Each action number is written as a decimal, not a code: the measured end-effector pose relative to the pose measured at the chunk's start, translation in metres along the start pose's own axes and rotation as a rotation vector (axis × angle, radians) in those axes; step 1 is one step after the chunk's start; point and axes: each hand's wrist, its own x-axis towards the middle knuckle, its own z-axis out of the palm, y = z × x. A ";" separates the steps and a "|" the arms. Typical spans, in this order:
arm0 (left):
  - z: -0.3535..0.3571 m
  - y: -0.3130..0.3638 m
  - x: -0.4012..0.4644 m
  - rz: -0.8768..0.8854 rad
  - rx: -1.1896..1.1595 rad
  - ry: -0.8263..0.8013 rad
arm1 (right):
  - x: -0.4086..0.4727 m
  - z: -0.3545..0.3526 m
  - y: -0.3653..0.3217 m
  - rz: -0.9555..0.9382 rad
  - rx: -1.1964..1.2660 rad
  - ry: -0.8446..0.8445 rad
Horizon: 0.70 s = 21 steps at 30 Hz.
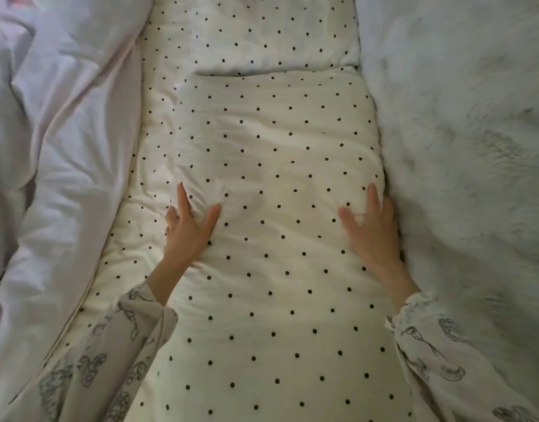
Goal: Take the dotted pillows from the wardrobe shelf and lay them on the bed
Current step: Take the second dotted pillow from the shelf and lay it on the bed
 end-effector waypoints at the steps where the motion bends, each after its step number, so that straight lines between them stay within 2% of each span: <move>1: 0.000 -0.006 -0.007 0.001 -0.005 -0.006 | -0.010 0.001 0.006 0.004 -0.006 -0.001; 4: -0.001 -0.024 -0.035 0.007 0.021 -0.041 | -0.043 0.003 0.030 0.048 0.019 -0.028; 7: -0.010 -0.046 -0.069 -0.018 -0.054 -0.116 | -0.079 -0.002 0.058 0.142 0.049 -0.079; 9: -0.016 -0.068 -0.094 -0.105 -0.136 -0.188 | -0.097 -0.007 0.071 0.227 0.094 -0.126; 12: -0.026 -0.089 -0.121 -0.234 -0.250 -0.269 | -0.110 -0.016 0.074 0.230 0.156 -0.148; 21: -0.048 -0.088 -0.136 -0.168 -0.135 -0.122 | -0.139 -0.021 0.075 0.207 0.223 -0.132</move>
